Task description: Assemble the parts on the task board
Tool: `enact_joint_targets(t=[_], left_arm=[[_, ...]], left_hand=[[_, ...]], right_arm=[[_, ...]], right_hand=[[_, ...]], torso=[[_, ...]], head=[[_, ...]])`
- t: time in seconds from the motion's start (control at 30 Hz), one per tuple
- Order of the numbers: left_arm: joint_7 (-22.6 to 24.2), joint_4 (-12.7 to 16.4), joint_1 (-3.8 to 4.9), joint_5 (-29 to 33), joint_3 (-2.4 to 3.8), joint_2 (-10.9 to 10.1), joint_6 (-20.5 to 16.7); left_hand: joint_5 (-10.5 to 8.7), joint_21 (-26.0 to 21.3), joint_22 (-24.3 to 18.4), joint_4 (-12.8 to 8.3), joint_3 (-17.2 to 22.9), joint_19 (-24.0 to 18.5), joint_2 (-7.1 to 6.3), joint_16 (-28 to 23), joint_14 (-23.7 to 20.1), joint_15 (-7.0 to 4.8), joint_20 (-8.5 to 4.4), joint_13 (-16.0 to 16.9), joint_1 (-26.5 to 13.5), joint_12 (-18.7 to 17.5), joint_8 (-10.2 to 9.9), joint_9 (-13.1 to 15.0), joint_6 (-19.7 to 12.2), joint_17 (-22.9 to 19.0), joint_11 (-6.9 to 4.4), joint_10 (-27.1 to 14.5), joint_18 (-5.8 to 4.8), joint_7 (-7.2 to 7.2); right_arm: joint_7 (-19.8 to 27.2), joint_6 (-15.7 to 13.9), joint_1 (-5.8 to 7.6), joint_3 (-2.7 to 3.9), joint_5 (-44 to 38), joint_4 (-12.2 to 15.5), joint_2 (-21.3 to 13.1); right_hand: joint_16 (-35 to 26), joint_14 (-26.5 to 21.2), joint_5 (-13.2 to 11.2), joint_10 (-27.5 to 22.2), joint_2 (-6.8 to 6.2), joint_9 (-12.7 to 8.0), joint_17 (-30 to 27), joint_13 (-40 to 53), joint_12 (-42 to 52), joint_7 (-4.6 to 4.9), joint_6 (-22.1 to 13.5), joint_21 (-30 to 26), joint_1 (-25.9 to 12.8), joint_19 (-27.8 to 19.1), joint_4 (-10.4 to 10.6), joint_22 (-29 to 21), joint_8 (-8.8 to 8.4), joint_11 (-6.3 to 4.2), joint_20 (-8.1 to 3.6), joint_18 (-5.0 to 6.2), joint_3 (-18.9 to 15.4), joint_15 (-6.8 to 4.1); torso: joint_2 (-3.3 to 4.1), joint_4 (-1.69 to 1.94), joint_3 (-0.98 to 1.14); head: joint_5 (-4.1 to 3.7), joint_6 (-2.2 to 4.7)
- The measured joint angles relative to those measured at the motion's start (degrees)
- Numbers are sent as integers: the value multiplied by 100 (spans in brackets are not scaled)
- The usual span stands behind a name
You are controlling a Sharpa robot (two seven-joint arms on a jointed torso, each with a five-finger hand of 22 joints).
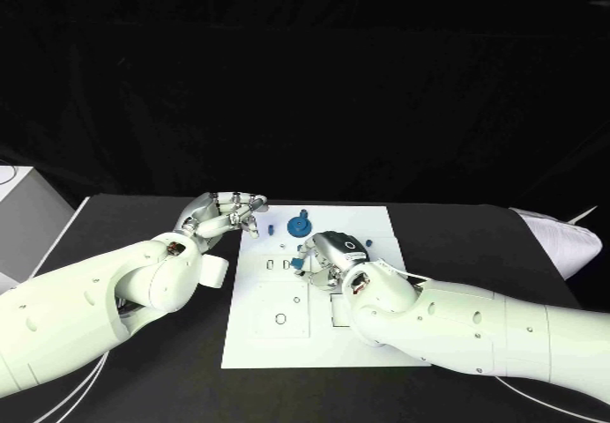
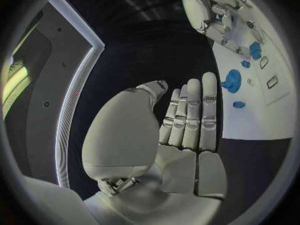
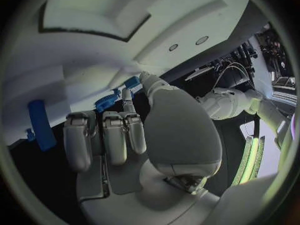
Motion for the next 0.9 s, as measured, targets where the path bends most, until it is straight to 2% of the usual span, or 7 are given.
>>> enact_joint_targets(t=[0.4, 0.57, 0.7, 0.83, 0.9], left_arm=[[-4, 0, -1, -1, -1, 1, 0], [-5, -2, -1, -1, -1, 4, 0], [-6, -7, -1, -1, -1, 4, 0], [-7, -12, -1, -1, -1, 7, 0], [-8, -14, -1, -1, -1, 10, 0]], left_hand=[[0, 0, -1, 0, 0, 0, 0, 0, 0, 0, 0, 1, 0, 0, 0, -1, 0, 0, 0, 0, 0, 0], [0, 0, -1, 0, 0, 0, 0, 0, 0, 0, 0, 5, 0, 0, 0, -1, 0, 0, 0, 0, 0, 0], [0, 6, -1, -1, 1, 0, 0, 0, 0, 0, 0, 4, 0, 0, 0, 0, 0, -1, 0, 0, 0, 0], [0, 22, 6, -17, 16, 0, 0, 0, 0, 0, 0, 4, 0, 0, 0, 6, 0, -7, 0, 0, 0, 0], [0, 22, 6, -16, 16, 0, 0, 0, 0, 0, 0, 4, 0, 0, 0, 6, 0, -7, 0, 0, 0, 0]], right_arm=[[-38, 103, 4, 5, -20, -111, 70], [-40, 122, 6, 6, -27, -116, 87], [-28, 127, 1, 3, -31, -99, 95], [-12, 124, -2, -1, -33, -91, 102], [-2, 120, -4, -2, -33, -87, 107]], right_hand=[[0, 0, 1, 0, 3, 1, 0, -1, 0, 0, 0, 0, 3, 0, 16, -1, 0, 0, 0, 0, -16, 0], [0, 0, -1, -1, 148, 0, 0, -1, 0, -28, 28, 0, 148, 0, 0, -1, 0, -1, 0, 0, 9, 0], [0, 0, 84, -2, 245, 0, 0, -1, 0, -61, 103, 0, 304, 0, -60, -1, 45, -2, 0, 0, 210, 0], [0, -3, 84, -1, 297, 0, 0, -2, 0, -107, 150, 0, 356, 0, -95, 1, 92, -4, 0, 0, 342, -3], [0, 0, 89, 21, 313, -1, 0, -2, 0, -109, 190, 0, 371, 0, -120, 4, 114, -26, 0, 0, 425, -47]], torso=[[-1, 1, -2], [-1, 1, -2], [-1, 3, -4], [-1, 2, -4], [-1, 1, -4]], head=[[-3, -22], [-2, -26], [-5, -35], [-10, -39], [-12, -38]])
